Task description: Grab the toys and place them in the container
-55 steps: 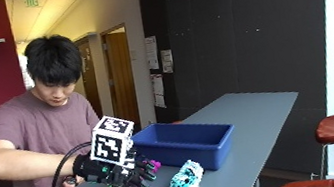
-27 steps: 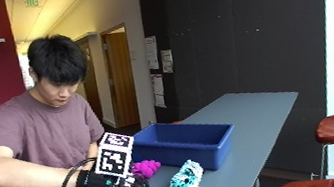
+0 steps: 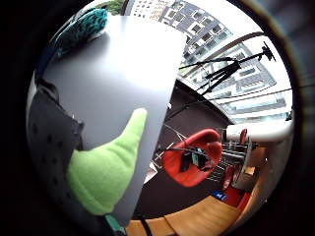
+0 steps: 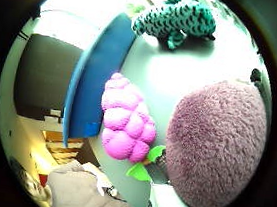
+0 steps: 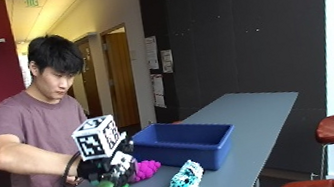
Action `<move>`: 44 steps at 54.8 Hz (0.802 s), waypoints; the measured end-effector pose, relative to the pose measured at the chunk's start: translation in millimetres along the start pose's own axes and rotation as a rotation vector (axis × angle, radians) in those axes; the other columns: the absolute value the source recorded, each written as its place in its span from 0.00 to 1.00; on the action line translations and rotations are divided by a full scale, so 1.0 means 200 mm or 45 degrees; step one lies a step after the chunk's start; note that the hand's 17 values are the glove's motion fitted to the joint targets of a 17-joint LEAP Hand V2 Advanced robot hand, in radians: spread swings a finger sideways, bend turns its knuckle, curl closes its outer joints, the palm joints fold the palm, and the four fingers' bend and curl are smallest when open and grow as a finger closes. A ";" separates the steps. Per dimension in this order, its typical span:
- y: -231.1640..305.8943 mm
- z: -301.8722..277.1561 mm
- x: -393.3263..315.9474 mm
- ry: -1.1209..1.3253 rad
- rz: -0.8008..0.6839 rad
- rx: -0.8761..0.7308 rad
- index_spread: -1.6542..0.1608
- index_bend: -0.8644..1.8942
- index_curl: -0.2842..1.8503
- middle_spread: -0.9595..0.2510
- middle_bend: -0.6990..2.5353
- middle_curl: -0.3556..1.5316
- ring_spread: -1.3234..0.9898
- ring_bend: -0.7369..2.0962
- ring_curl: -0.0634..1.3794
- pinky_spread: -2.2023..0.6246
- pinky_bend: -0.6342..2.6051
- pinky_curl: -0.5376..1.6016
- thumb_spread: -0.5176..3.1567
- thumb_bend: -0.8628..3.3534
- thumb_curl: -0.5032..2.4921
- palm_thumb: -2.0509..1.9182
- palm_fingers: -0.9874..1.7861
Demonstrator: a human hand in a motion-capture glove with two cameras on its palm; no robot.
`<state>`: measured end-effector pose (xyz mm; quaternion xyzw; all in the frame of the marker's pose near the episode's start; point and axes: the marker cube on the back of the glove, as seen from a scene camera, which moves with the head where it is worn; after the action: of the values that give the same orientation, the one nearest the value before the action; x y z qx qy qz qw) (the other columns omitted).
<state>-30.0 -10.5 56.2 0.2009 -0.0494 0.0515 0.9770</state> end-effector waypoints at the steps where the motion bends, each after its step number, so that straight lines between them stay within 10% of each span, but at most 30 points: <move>1: -0.01 -0.05 -0.02 -0.012 0.006 0.014 0.74 0.51 0.33 0.59 0.51 0.50 0.43 0.69 0.40 0.69 0.45 0.44 0.37 0.23 0.35 0.64 0.82; 19: -0.01 -0.88 -0.86 -0.120 -0.232 0.225 0.74 0.61 0.44 0.64 0.58 0.58 0.43 0.75 0.46 0.67 0.50 0.50 0.30 0.22 0.40 0.65 0.76; 34: -0.08 -0.86 -1.42 0.108 -0.693 0.268 0.74 0.62 0.50 0.67 0.60 0.59 0.44 0.77 0.48 0.66 0.51 0.53 0.28 0.20 0.43 0.65 0.73; 44: -0.18 -0.70 -1.75 0.182 -0.583 0.204 0.74 0.61 0.54 0.68 0.60 0.60 0.44 0.77 0.48 0.66 0.51 0.53 0.28 0.20 0.45 0.65 0.72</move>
<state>-361.1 -16.2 -126.3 0.2795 0.0710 -0.1533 0.9452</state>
